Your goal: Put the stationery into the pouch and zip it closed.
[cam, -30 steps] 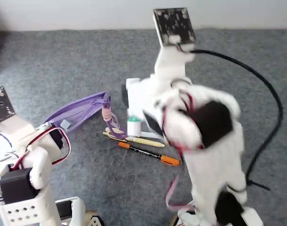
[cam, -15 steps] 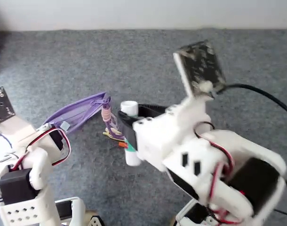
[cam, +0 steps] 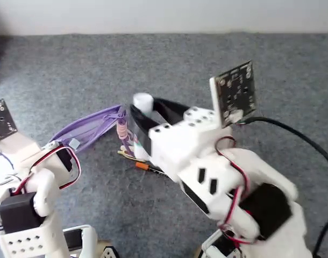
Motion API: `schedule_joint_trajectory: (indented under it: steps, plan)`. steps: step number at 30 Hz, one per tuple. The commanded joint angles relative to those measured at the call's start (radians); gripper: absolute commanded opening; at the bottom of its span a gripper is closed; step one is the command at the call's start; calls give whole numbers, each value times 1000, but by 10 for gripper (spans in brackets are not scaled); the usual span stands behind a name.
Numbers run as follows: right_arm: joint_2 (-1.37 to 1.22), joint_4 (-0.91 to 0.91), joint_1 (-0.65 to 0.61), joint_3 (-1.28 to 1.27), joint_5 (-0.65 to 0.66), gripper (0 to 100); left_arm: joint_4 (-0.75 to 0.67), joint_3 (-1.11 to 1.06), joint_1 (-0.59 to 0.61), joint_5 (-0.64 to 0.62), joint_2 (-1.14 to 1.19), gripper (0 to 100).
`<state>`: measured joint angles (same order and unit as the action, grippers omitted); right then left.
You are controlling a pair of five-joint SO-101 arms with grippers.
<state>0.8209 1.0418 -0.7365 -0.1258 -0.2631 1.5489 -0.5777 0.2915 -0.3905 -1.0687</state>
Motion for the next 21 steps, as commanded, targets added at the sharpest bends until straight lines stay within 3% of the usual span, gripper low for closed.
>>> schedule_joint_trajectory:
  steps: [1, 5, 11, 21]
  plan:
    - [30, -314, 1, -129, 61, 8, 5, 13, -3, -12, -5, 13]
    - [35, -536, -62, -252, 109, 8, 0, 13, -3, -12, -5, 13]
    - [27, -716, -186, -379, 192, 8, -2, 13, -3, -12, -2, 13]
    - [5, -987, -206, -617, 270, 8, 3, 13, 2, -12, -5, 13]
